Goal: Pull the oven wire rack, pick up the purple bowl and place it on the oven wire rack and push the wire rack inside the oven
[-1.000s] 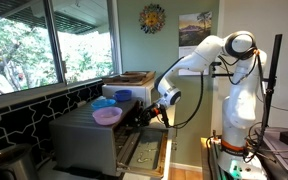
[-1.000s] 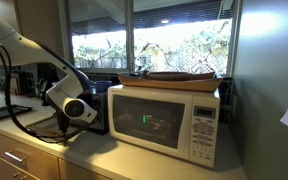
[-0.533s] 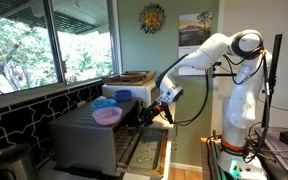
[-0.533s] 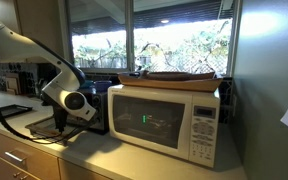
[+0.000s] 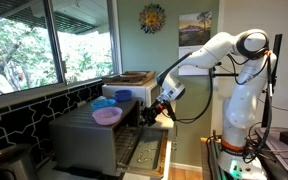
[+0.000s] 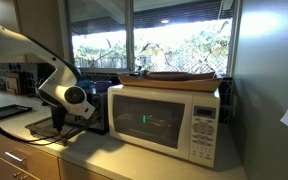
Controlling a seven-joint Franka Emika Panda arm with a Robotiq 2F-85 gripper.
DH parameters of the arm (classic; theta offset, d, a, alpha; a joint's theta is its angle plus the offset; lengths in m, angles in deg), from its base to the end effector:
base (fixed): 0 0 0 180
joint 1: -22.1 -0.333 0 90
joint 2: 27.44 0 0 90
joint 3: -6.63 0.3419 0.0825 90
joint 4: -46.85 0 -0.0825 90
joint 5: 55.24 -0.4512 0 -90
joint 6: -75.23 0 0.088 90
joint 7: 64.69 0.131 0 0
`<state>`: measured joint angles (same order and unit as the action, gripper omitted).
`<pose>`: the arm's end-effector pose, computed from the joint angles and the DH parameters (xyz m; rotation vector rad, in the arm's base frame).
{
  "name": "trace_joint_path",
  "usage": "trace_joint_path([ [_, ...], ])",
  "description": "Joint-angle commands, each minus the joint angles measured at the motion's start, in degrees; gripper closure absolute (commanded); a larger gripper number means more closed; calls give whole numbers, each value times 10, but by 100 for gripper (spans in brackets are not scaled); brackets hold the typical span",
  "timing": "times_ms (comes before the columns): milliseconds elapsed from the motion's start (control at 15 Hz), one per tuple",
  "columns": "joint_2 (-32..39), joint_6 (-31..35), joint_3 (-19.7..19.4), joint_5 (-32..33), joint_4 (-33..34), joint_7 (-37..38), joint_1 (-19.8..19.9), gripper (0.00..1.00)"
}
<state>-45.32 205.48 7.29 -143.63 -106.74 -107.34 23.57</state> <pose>0.4534 0.0364 0.3087 -2.0436 0.4581 -0.3835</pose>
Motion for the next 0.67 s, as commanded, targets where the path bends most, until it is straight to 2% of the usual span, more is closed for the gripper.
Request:
trace_joint_path([
  [0, -21, 12, 7, 33, -14, 27, 8, 98],
  [600, -30, 13, 5, 78, -15, 77, 9, 98],
])
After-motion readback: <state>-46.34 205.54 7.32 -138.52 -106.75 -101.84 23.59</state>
